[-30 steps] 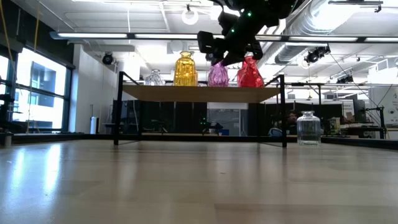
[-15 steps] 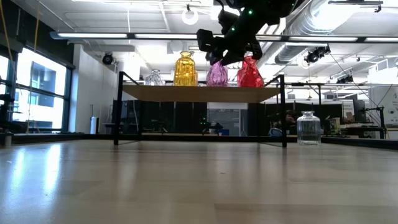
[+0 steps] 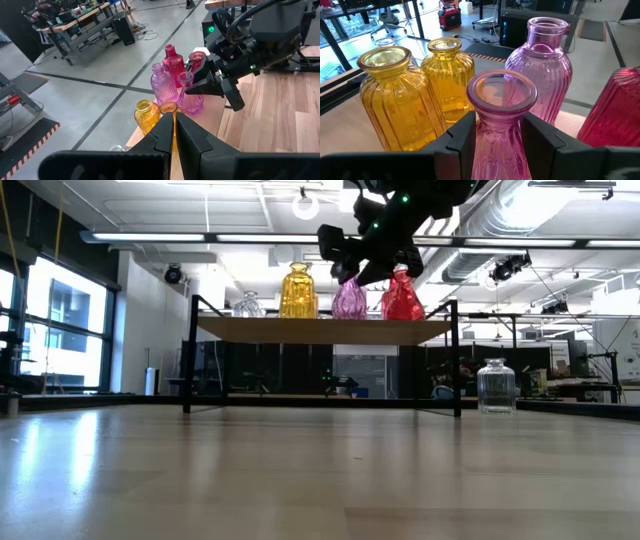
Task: Sort vases onto shelf
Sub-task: Put the top violet vase aligned with the other violet vase on the shelf
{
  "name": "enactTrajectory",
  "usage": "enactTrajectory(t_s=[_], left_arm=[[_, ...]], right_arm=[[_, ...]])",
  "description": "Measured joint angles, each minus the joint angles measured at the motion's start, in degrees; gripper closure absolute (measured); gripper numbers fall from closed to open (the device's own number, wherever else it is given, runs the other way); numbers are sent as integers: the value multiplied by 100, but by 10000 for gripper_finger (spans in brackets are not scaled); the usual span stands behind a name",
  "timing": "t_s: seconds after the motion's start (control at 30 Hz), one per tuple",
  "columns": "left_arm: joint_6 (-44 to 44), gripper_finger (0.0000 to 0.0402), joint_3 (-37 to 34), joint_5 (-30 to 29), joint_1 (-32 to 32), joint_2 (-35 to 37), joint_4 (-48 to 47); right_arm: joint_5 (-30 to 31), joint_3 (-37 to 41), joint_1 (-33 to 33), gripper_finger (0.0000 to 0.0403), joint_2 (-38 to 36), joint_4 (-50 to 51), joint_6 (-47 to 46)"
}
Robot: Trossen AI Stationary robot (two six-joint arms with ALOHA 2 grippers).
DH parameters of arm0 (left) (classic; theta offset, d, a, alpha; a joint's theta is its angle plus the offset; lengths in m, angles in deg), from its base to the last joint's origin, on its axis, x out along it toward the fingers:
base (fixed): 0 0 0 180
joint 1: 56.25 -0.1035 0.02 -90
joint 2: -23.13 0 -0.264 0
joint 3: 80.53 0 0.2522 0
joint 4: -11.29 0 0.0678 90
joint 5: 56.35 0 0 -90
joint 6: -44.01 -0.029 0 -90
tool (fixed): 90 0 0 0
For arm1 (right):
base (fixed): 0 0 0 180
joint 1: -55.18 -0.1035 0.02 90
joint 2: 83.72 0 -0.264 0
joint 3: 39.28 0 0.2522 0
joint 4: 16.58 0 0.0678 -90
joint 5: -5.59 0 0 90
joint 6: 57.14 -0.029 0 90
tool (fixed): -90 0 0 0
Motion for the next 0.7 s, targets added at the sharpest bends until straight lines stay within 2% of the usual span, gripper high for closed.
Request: enactTrajectory(t_s=[0.33, 0.5, 0.6, 0.7], left_arm=[[-47, 390, 0, 0, 0, 67, -260], [363, 390, -79, 0, 0, 424, -764], [719, 390, -437, -2, 0, 908, -944], [1017, 390, -1094, 13, 11, 1490, -828]], right_arm=[[104, 4, 2, 283, -6, 49, 4], [79, 9, 51, 283, -6, 23, -20], [63, 9, 63, 283, -4, 9, -20], [62, -12, 63, 283, -1, 35, -20]])
